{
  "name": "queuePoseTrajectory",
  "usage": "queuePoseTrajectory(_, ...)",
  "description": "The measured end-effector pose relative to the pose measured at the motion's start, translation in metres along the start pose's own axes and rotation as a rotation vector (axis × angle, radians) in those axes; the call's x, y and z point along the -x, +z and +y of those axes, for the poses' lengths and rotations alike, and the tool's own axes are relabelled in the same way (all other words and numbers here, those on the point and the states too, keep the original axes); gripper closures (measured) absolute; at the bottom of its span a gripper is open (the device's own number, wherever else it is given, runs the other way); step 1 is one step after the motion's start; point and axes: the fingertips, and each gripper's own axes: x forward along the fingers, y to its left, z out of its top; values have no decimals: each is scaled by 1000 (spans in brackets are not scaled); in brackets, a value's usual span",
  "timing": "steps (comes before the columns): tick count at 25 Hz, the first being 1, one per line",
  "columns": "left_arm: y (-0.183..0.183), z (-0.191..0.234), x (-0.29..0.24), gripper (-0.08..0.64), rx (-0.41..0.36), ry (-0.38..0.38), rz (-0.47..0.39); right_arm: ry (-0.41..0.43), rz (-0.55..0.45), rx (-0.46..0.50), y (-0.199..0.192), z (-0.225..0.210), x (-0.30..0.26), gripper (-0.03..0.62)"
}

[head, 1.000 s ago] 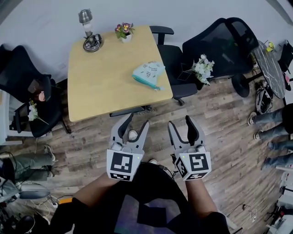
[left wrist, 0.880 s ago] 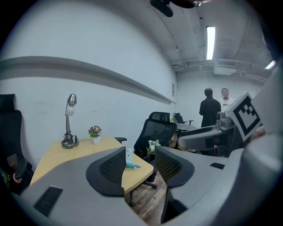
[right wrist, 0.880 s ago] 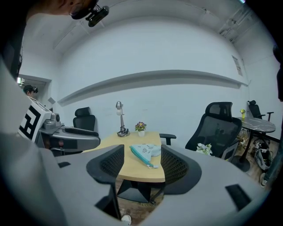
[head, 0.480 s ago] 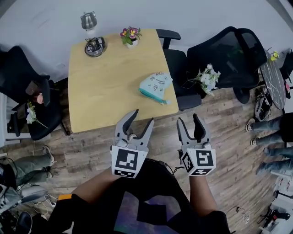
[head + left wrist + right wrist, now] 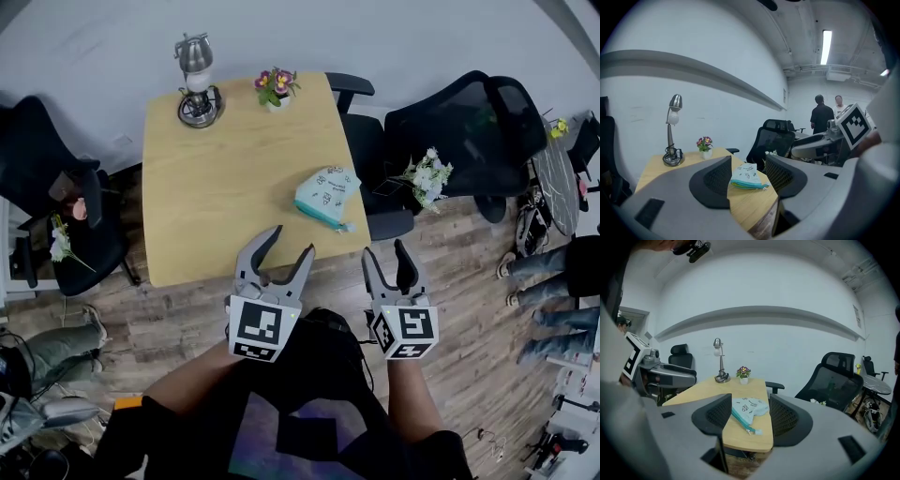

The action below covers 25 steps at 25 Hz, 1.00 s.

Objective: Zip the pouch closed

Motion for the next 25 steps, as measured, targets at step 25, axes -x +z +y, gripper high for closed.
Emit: queuePoseTrajectory(25, -82, 0, -74, 328, 102, 91, 236, 300, 244, 212, -80, -22, -87, 342)
